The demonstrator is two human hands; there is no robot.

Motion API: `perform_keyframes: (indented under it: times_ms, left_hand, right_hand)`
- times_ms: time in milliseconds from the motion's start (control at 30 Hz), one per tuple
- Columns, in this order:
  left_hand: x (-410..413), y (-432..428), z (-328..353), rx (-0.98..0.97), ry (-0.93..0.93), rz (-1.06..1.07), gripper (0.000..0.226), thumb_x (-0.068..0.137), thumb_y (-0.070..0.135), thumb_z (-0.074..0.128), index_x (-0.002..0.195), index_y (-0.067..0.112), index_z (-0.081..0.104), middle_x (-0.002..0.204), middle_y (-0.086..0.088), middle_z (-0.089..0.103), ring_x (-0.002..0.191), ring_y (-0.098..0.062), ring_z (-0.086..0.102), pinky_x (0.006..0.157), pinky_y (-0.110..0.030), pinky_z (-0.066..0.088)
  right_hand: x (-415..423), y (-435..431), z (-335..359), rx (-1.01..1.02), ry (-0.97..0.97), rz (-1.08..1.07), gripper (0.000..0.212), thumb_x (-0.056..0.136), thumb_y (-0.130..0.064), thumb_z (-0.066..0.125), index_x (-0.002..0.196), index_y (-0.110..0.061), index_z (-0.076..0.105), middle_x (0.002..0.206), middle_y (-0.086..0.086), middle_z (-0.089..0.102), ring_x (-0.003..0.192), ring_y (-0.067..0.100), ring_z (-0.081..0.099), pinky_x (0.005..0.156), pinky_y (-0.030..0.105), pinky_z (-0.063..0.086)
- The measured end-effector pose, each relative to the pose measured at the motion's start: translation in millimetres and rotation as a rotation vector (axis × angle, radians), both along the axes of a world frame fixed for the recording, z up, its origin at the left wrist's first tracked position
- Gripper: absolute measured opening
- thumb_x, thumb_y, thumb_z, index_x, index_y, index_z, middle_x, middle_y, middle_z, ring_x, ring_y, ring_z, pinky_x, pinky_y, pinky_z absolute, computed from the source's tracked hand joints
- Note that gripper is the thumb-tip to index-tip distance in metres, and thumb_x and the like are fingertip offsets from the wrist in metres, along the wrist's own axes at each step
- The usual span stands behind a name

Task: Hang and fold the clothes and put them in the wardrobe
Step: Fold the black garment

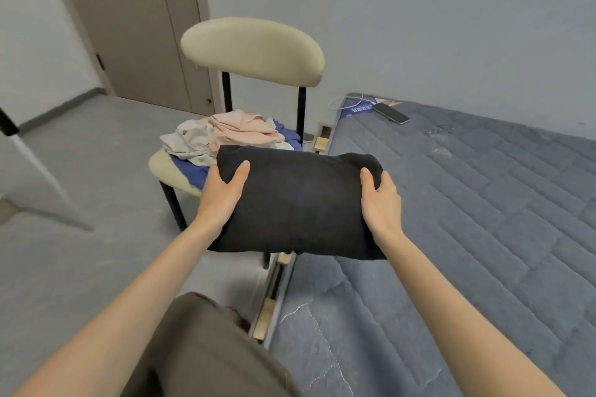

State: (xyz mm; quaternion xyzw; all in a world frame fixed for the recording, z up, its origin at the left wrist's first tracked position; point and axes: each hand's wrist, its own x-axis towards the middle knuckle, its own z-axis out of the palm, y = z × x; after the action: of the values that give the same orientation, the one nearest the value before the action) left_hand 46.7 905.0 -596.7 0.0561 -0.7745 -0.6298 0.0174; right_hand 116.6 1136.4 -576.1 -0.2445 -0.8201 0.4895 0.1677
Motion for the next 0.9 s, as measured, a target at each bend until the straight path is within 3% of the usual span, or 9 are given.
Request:
perform_keyframes:
  times_ms: [133, 333, 433, 500, 633, 767, 900]
  left_hand:
    - [-7, -72, 14, 0.037, 0.009, 0.112, 0.054, 0.086, 0.052, 0.057, 0.13, 0.023, 0.045, 0.12, 0.008, 0.058, 0.108, -0.014, 0.056, 0.093, -0.035, 0.046]
    - [-39, -184, 11, 0.072, -0.024, 0.282, 0.041, 0.083, 0.058, 0.057, 0.114, 0.034, 0.045, 0.105, 0.021, 0.056, 0.097, -0.002, 0.057, 0.08, -0.027, 0.045]
    - [-62, -236, 2, 0.069, -0.047, 0.356, 0.042, 0.084, 0.06, 0.055, 0.116, 0.034, 0.045, 0.103, 0.023, 0.056, 0.095, 0.002, 0.056, 0.073, -0.021, 0.044]
    - [-77, -266, -2, 0.083, -0.084, 0.391, 0.046, 0.084, 0.061, 0.053, 0.119, 0.032, 0.046, 0.109, 0.019, 0.058, 0.101, -0.004, 0.058, 0.08, -0.025, 0.047]
    - [-97, -313, 9, 0.104, -0.15, 0.445, 0.055, 0.086, 0.059, 0.052, 0.129, 0.026, 0.047, 0.122, 0.008, 0.059, 0.111, -0.015, 0.058, 0.099, -0.041, 0.046]
    - [-103, -348, 54, 0.092, -0.187, 0.531, 0.054, 0.086, 0.059, 0.052, 0.129, 0.027, 0.047, 0.123, 0.008, 0.058, 0.111, -0.014, 0.057, 0.1, -0.041, 0.045]
    - [-102, -381, 123, 0.074, -0.202, 0.617, 0.048, 0.088, 0.057, 0.051, 0.124, 0.025, 0.046, 0.118, 0.009, 0.057, 0.111, -0.015, 0.056, 0.095, -0.035, 0.045]
  right_hand:
    - [-40, -60, 13, -0.038, 0.043, 0.144, 0.041, 0.1, -0.042, 0.037, 0.132, -0.018, 0.048, 0.127, 0.004, 0.058, 0.114, 0.024, 0.055, 0.099, 0.043, 0.044]
    - [-120, -165, 9, -0.043, 0.085, 0.321, 0.042, 0.099, -0.042, 0.039, 0.136, -0.022, 0.046, 0.128, -0.002, 0.056, 0.115, 0.019, 0.052, 0.094, 0.033, 0.04]
    - [-163, -218, -1, -0.045, 0.078, 0.39, 0.036, 0.097, -0.042, 0.039, 0.126, -0.025, 0.051, 0.119, -0.007, 0.058, 0.109, 0.014, 0.052, 0.092, 0.031, 0.038]
    - [-187, -250, -4, -0.056, 0.059, 0.42, 0.034, 0.096, -0.042, 0.041, 0.123, -0.023, 0.053, 0.119, -0.007, 0.06, 0.109, 0.013, 0.052, 0.094, 0.032, 0.038]
    - [-221, -301, 7, -0.061, -0.032, 0.465, 0.028, 0.095, -0.042, 0.044, 0.108, -0.02, 0.054, 0.106, -0.006, 0.06, 0.1, 0.015, 0.053, 0.082, 0.03, 0.035]
    - [-244, -339, 49, -0.084, -0.099, 0.539, 0.018, 0.095, -0.039, 0.046, 0.099, -0.022, 0.05, 0.088, -0.012, 0.054, 0.087, 0.009, 0.052, 0.081, 0.029, 0.037]
    - [-259, -375, 112, -0.077, -0.139, 0.637, 0.025, 0.094, -0.043, 0.046, 0.098, -0.019, 0.051, 0.088, -0.012, 0.057, 0.082, 0.002, 0.052, 0.072, 0.027, 0.034]
